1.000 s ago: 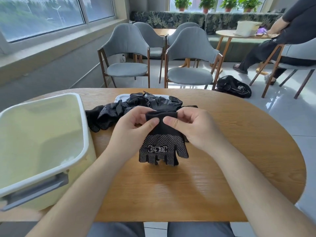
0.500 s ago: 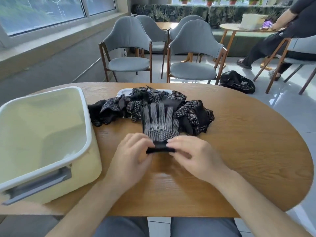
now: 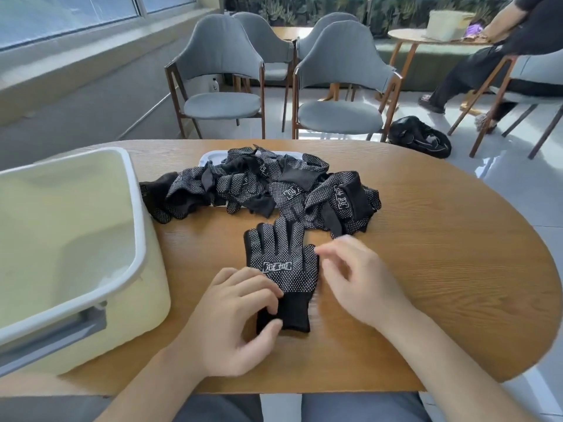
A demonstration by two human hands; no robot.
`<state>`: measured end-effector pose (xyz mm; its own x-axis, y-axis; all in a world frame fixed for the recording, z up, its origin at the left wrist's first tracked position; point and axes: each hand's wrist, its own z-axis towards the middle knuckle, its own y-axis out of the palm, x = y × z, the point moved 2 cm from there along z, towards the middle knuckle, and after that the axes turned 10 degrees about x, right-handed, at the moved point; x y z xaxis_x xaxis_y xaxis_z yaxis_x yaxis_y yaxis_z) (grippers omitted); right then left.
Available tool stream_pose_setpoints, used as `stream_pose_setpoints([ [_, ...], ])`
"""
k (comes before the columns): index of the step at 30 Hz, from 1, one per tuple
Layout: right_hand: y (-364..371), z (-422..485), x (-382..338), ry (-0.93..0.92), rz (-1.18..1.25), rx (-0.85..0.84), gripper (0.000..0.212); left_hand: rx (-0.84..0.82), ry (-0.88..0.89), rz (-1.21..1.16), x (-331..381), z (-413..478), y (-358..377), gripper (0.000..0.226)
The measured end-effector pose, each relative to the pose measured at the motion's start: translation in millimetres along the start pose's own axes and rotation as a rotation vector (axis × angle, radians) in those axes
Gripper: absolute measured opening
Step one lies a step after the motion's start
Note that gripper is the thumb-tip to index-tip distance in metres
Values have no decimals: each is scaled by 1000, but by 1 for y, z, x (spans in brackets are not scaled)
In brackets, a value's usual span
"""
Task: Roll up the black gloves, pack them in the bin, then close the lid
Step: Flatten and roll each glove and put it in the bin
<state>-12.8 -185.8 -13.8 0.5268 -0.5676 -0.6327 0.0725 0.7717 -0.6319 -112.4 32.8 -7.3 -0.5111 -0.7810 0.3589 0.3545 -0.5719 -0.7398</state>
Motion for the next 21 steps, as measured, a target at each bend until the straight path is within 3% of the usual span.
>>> stream_pose_setpoints([
  [5,24,40,12,100,-210,-153,25,44,-1,80,-9,43,21,15],
  [10,26,30,15,-22,-127,-98,9,11,-28,164,-27,49,47,20],
  [21,27,29,18,140,44,-95,17,54,-91,164,-27,35,50,24],
])
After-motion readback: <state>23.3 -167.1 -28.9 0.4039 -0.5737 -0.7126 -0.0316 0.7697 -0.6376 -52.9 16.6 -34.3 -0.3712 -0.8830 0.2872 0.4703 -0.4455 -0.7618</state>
